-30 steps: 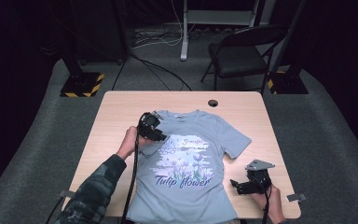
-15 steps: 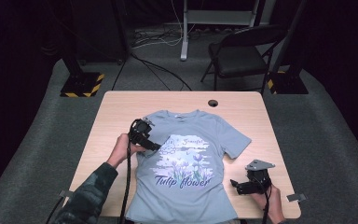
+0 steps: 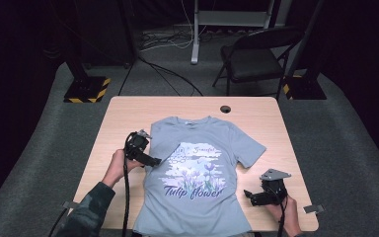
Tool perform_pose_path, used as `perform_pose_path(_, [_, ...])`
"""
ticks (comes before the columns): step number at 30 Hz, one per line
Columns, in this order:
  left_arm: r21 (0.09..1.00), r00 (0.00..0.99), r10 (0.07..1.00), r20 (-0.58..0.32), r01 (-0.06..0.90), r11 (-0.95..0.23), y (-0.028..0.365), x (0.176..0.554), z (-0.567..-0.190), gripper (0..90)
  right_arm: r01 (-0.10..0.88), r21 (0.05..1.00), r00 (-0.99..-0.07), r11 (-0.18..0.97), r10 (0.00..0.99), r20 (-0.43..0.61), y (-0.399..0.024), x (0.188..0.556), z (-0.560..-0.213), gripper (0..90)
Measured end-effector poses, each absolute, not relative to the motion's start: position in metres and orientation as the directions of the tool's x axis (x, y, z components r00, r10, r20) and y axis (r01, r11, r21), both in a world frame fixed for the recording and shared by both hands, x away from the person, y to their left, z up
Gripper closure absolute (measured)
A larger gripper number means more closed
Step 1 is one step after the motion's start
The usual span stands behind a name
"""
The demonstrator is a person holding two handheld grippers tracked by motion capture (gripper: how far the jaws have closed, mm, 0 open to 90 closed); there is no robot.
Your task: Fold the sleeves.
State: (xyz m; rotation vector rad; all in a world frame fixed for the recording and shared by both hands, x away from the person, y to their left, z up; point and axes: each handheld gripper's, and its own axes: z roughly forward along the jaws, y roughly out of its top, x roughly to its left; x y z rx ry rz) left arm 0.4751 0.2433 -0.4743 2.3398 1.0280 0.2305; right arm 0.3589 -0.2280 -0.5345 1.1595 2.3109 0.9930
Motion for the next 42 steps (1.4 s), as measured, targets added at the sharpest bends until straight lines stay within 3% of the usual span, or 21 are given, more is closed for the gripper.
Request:
perform_pose_path(16, [0.602,0.643,0.762,-0.08,0.64,-0.477,0.274,0.438,-0.484,2.3,0.544,0.73,-0.593,0.413,0.805,-0.014,-0.228,0.359,-0.534,2.4])
perform_pose_path(42, [0.655,0.454,0.878,-0.149,0.711,-0.256,0.333,0.378,-0.517,0.0,0.545,0.73,-0.592,0.412,0.806,-0.013,-0.228,0.359,-0.534,2.4])
